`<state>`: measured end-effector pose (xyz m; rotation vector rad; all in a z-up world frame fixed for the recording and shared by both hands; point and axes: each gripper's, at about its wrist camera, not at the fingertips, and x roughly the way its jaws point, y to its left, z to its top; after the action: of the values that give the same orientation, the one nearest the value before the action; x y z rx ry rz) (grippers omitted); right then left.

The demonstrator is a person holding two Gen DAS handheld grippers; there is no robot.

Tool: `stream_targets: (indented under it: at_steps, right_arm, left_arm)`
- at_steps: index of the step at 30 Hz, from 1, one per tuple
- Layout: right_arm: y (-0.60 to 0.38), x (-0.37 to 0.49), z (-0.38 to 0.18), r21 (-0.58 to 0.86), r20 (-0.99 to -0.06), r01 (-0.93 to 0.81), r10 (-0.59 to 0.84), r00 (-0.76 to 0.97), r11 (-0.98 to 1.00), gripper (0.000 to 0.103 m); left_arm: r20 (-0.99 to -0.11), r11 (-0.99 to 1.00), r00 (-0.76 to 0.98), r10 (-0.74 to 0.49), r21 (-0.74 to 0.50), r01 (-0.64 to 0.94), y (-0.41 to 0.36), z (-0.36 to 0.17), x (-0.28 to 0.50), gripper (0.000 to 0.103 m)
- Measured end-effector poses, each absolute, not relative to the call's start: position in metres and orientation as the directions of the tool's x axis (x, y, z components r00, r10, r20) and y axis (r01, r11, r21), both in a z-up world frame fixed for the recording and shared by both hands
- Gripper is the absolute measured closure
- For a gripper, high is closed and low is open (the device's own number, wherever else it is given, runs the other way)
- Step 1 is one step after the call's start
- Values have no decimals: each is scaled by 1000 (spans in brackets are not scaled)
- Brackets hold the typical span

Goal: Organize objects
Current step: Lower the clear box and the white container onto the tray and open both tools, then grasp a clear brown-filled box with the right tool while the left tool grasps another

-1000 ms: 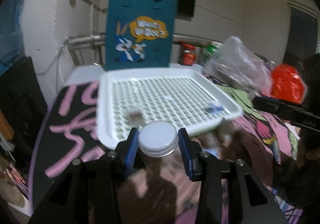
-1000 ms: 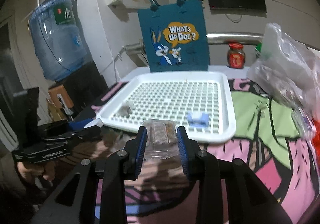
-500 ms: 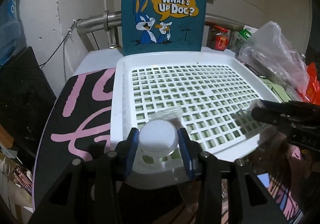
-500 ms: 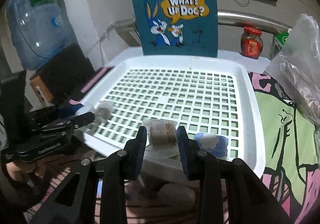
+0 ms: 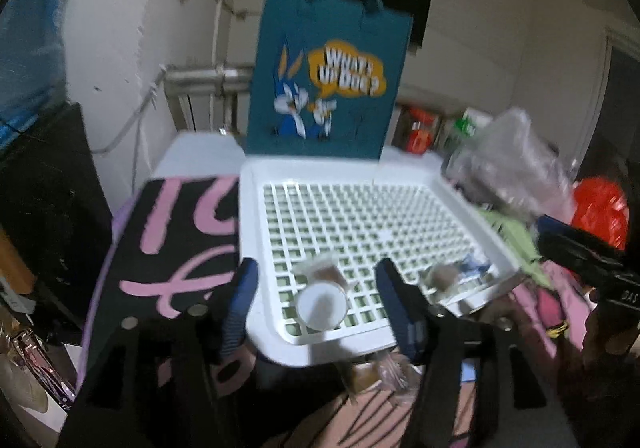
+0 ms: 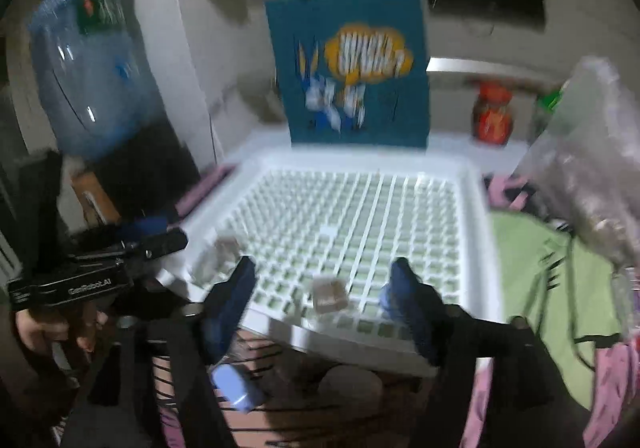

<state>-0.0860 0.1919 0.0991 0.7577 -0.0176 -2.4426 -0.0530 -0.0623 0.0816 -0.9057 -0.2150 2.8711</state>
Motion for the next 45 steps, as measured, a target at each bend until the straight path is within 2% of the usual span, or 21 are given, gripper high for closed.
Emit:
stream_targets:
  at_steps: [1, 3, 6, 11, 15, 21, 25, 28, 30, 31, 32, 37, 38, 45]
  right_arm:
    - [203, -76, 106, 175, -483, 512, -526, -700, -841, 15]
    - [219, -64, 112, 179, -451, 494, -517, -728, -851, 14]
    - [239, -54, 108, 201, -458, 457, -495, -738, -867, 11]
    - [247, -51, 78, 157, -570, 401, -414, -709, -902, 11]
    - [242, -48, 53, 146, -644, 411, -402, -651, -900, 11]
    - [229, -54, 27, 114, -712, 418, -368, -598, -901, 13]
    - [231, -63, 20, 138, -738, 401, -364, -568, -906, 34]
    - [230, -65, 19, 134, -741, 398, -359, -568, -908, 39]
    - [228, -69, 18, 141, -748, 396, -359, -558, -908, 47]
    - [228, -72, 15, 153, -758, 392, -362, -543, -907, 57]
    - [229, -73, 14, 156, -763, 386, -359, -538, -909, 66]
    - [230, -68, 17, 170, -746, 396, -381, -547, -902, 67]
    - [230, -66, 18, 174, -739, 398, -386, -552, -901, 77]
    - [231, -45, 28, 172, -701, 418, -409, -585, -892, 78]
  left_arm:
    - [-550, -980, -819, 166, -184, -75, -65, 86, -46, 35]
    - [-544, -978, -820, 178, -193, -84, -66, 88, -36, 33]
    - [-577, -977, -794, 191, -188, -98, -58, 78, -26, 32]
    - [-644, -971, -730, 230, -206, -124, -41, 52, -21, 31]
    - [-681, -974, -698, 223, -187, -129, -30, 36, -23, 31]
    - [-710, -976, -673, 207, -194, -95, -29, 19, -36, 32]
    - [-731, -974, -649, 212, -210, -82, -28, 12, -46, 34]
    - [-737, -971, -638, 222, -225, -77, -28, 10, -50, 49]
    - [-741, -973, -635, 217, -214, -84, -24, 10, -50, 61]
    - [-740, -969, -630, 237, -226, -99, -24, 10, -51, 70]
    - [-739, -966, -626, 251, -237, -107, -24, 9, -50, 74]
    - [-736, -964, -626, 258, -238, -117, -23, 10, -45, 77]
    - [-735, -965, -627, 256, -236, -118, -23, 11, -41, 77]
    - [-693, -970, -682, 235, -210, -121, -22, 23, -14, 77]
